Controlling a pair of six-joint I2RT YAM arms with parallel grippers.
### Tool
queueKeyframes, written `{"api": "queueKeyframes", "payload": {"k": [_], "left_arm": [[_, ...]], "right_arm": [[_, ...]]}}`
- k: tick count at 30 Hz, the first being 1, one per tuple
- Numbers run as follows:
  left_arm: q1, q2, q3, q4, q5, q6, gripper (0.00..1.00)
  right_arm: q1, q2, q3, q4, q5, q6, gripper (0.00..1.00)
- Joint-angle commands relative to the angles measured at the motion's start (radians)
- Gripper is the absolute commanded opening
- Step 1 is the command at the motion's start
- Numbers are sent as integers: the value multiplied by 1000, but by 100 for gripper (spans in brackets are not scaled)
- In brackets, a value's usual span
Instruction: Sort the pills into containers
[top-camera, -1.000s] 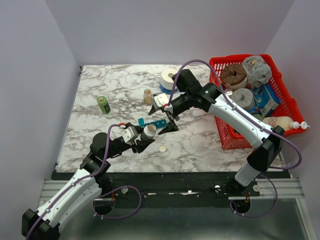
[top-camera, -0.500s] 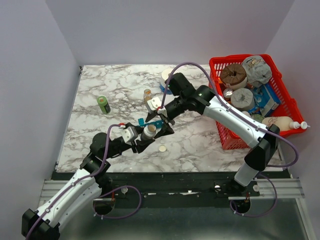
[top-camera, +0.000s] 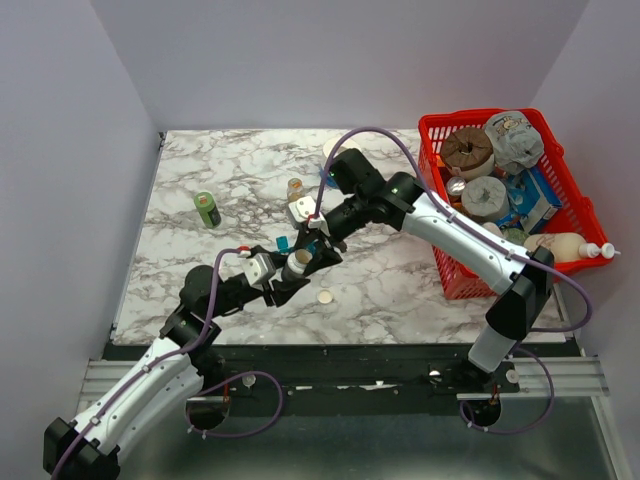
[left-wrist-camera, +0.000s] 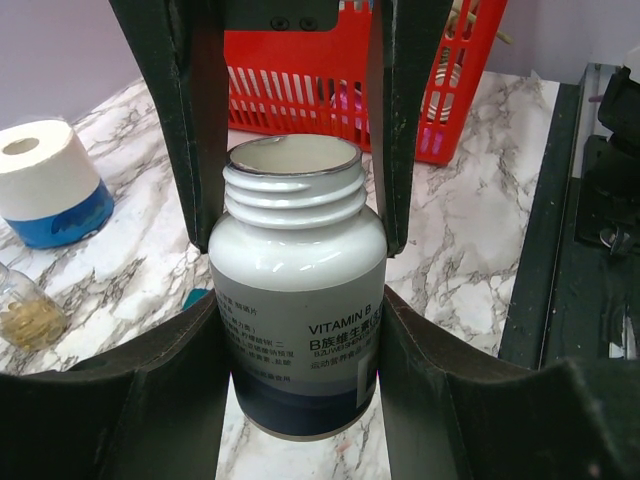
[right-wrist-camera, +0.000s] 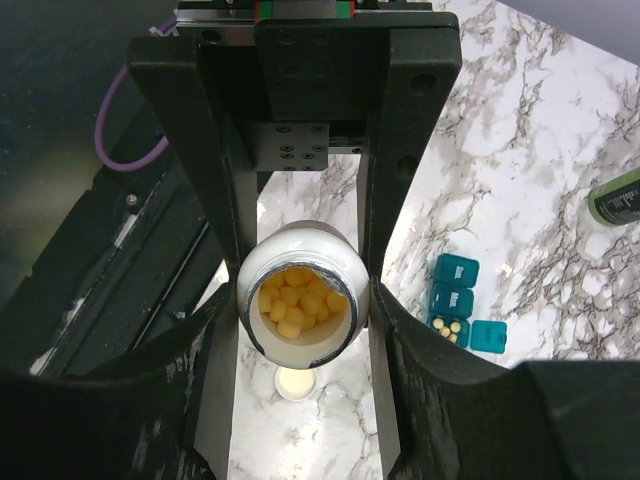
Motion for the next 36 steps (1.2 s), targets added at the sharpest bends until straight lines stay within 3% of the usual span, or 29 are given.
{"api": "queueKeyframes", "payload": {"k": [1,4,5,7,8,10,17,24,36], "left_arm": [[4,-8,28,43,-10,0,0],[4,-17,28,32,-34,-3,18],[4,-20,28,29,-51,-2,39],[4,-37,31,-2,-71,1,60],[4,-46,39,-19,-86,14,87],[4,-77,44,-66,-134,30,96],[4,-137,47,-129,-229,58,99],[4,8,102,-166,-226,-2,99],[4,225,123,-188,-289,-455,92]], "right_arm": [[12,12,14,8,1,25,21],[12,2,-4,12,20,43,19],[12,-1,-10,19,31,48,19],[3,-11,-29,25,56,66,18],[-2,-14,-51,31,60,74,18],[-28,-31,-78,45,76,111,18],[-155,-126,-351,227,260,217,18],[-230,-171,-565,380,494,241,19],[-243,-145,-671,448,536,254,31]]}}
